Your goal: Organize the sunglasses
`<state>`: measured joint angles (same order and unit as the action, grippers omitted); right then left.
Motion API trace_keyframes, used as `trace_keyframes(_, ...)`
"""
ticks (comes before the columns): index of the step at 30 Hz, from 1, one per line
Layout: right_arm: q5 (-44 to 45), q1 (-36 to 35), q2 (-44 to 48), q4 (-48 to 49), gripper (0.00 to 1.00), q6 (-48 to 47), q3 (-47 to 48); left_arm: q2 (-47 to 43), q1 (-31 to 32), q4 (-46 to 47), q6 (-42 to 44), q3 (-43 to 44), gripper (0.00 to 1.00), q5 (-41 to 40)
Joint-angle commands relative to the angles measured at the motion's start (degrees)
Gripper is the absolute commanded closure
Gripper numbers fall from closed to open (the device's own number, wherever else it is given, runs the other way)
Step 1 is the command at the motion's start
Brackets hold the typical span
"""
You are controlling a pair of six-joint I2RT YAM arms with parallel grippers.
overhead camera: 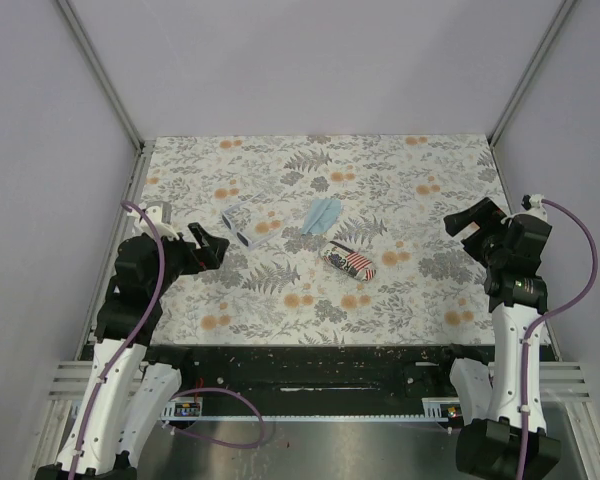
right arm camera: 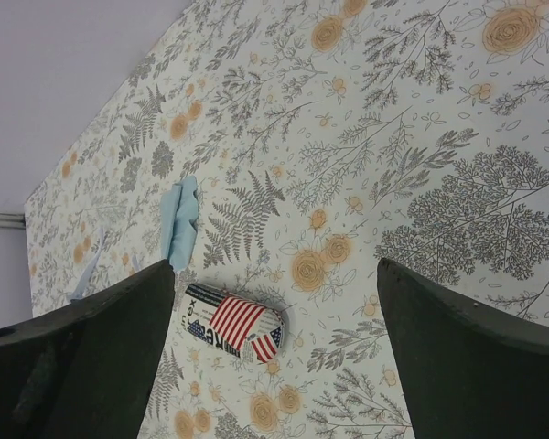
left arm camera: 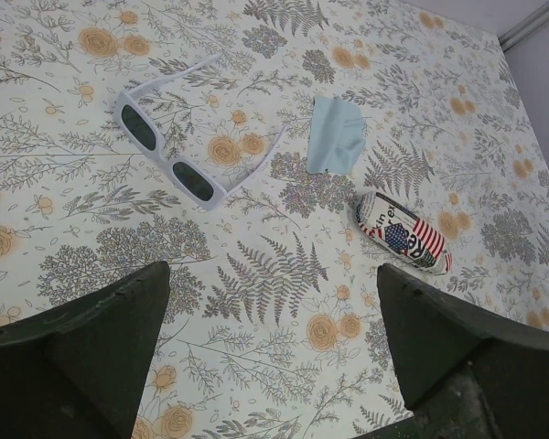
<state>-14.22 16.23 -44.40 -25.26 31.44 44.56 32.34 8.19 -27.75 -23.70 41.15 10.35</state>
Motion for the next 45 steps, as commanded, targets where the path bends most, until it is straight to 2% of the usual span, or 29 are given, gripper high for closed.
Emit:
trace_keyframes(1,0.5,-0.1,1.9,1.3,0.01,-2.3,0.0,-0.4,-0.1,1.6,1.0,1.2,0.01,-0.1)
trace_keyframes(5,-1.3,-0.1,1.0,2.0,0.01,-2.7,-0.2,-0.3,0.0,1.8,0.9,1.3,0.01,0.3)
trace_keyframes(9,-9.7,-0.2,-0.5,6.4,0.01,-2.6,-2.0,-0.1,0.0,1.9,0.5,1.1,0.01,0.9)
trace_keyframes(12,-12.3,-2.1,-3.0,8.6,0.01,-3.4,-1.8,-0.6,0.0,1.8,0.5,1.0,0.01,1.1)
trace_keyframes(17,-10.6,-8.2,-8.1,9.2,0.01,-5.4,0.8,-0.4,0.0,2.0,0.2,0.8,0.01,2.0)
trace_keyframes(24,-3.7,-20.9,-16.9,10.2,0.01,-8.8,4.4,1.8,0.0,2.6,0.1,0.7,0.01,3.9)
trace_keyframes(30,1.1,-31.6,-26.9,5.3,0.04,-15.0,12.0,2.3,0.0,2.1,-0.2,0.4,0.01,4.1)
trace_keyframes(36,3.2,-42.1,-34.9,4.8,0.04,-19.8,15.4,2.2,0.0,0.8,0.1,0.8,0.01,3.4)
trace_keyframes(39,2.9,-45.1,-38.4,4.9,0.01,-22.9,15.8,1.9,0.0,0.7,0.1,0.7,0.01,3.6)
trace_keyframes(45,8.1,-47.8,-44.2,4.1,0.01,-25.5,16.2,2.4,0.0,0.8,0.1,0.6,0.01,4.4)
